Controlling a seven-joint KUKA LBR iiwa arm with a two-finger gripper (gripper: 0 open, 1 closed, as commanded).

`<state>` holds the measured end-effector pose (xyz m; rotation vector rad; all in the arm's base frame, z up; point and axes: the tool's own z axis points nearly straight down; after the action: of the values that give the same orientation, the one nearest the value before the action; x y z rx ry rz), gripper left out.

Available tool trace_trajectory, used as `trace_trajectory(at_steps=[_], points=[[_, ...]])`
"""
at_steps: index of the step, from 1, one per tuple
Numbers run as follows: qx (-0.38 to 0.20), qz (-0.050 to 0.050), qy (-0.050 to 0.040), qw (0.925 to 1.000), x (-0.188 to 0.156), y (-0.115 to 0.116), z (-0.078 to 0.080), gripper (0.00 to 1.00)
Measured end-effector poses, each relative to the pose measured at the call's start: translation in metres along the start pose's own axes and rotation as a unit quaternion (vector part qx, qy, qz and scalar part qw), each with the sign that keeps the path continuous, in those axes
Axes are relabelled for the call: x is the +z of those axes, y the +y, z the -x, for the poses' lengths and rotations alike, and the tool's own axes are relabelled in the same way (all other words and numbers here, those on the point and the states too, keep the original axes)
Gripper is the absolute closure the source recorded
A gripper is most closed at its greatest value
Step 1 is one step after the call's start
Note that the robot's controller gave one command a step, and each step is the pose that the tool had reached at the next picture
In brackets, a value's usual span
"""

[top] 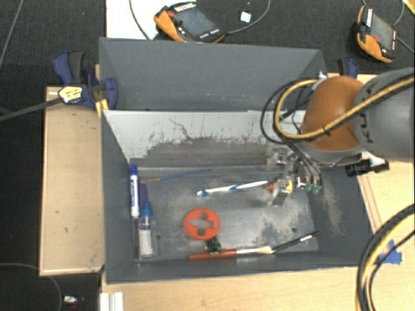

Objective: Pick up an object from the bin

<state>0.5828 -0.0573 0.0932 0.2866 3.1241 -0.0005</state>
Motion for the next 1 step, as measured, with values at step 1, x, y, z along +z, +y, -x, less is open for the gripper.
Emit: trace_trajectory(at_steps=[1], points=[[-0.166, 0.000, -0.0018, 0.9862, 0.0099, 0.0312, 0.0020, 0.00]])
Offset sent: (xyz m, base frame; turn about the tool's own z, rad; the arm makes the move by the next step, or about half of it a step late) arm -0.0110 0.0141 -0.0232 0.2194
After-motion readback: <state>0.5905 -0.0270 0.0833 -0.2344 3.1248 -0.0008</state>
